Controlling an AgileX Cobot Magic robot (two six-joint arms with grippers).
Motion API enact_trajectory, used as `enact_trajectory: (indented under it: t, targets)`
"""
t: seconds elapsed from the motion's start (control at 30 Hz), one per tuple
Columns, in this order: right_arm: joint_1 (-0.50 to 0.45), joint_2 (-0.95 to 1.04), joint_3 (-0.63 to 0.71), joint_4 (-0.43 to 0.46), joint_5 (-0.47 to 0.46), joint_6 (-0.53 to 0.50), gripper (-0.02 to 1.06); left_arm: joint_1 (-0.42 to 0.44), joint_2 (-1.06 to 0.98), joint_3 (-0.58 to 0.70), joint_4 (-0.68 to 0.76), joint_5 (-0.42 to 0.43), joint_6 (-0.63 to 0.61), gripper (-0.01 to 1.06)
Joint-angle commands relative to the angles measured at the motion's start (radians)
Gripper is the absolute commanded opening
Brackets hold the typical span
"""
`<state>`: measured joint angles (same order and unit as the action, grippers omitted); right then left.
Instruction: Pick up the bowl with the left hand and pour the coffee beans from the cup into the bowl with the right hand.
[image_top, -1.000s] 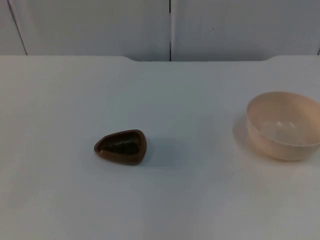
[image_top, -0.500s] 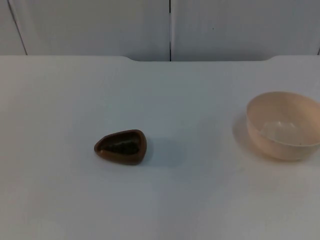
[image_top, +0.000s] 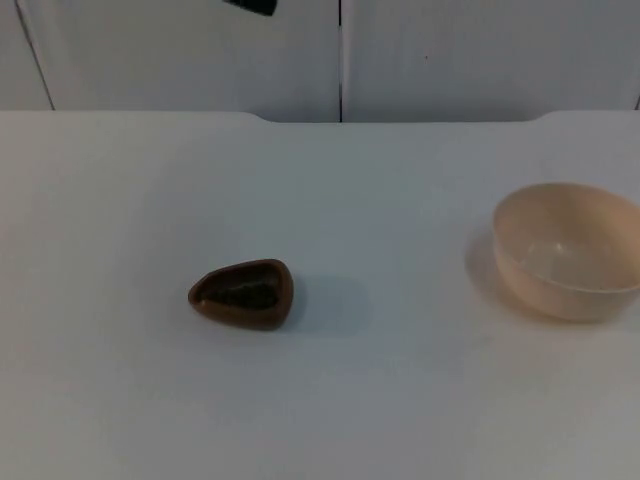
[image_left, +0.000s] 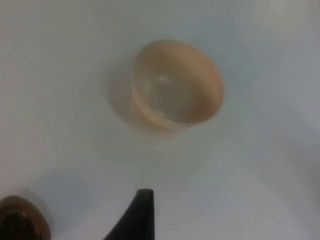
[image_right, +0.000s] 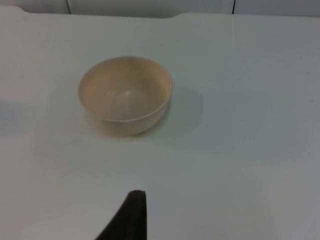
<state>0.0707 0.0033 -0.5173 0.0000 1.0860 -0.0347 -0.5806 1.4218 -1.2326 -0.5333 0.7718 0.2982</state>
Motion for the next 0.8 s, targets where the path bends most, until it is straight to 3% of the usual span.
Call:
enact_trajectory:
  t: [0.0,0.17,0.37,0.57,0.77]
  targets:
    - [-0.006,-0.003,0.001,0.0,-0.009,0.004,1.05,-0.036,0.046,-0.048,0.088,0.0,-0.084,0.99]
    - [-0.006,-0.003,0.001,0.0,-0.009,0.004,1.05,-0.126,0.22,-0.23,0.198,0.062,-0.174,0.99]
    - [-0.006,-0.003,0.001,0.0,-0.009,0.004,1.05,-0.166,0.405,-0.432,0.232,0.158,-0.215,0.99]
    - [-0.006,-0.003,0.001,0.0,-0.009,0.004,1.05,-0.186,0.514,-0.525,0.233,0.168,-0.251,0.99]
    - [-0.006,-0.003,0.001,0.0,-0.009,0.004,1.05,-0.201,0.567,-0.539,0.231,0.148,-0.272,0.99]
